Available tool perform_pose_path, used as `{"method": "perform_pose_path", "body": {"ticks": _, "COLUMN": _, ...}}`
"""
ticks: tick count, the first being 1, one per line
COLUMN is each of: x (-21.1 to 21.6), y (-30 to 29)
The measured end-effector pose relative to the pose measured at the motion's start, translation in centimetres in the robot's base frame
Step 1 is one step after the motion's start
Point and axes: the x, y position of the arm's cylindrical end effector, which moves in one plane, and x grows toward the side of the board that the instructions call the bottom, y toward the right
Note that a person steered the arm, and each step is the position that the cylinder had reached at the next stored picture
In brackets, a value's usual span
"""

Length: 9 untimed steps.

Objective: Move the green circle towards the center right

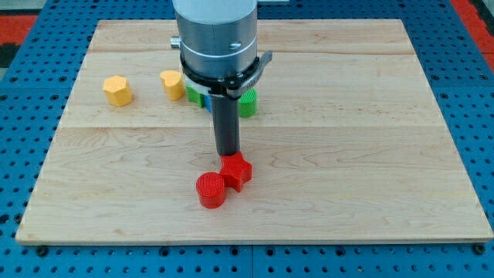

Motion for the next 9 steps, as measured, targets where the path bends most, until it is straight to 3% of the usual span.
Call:
{"method": "perform_pose_path", "body": {"ticks": 4, "x": -2.3, "y": -1.4}}
{"method": "perform_pose_path", "body": {"ticks": 6, "x": -5.7, "y": -11.4}}
{"method": "perform_pose_path", "body": {"ticks": 8, "x": -10.8, "y": -8.3}}
{"method": "perform_pose_path", "body": {"ticks": 9, "x": -9.4, "y": 0.1}}
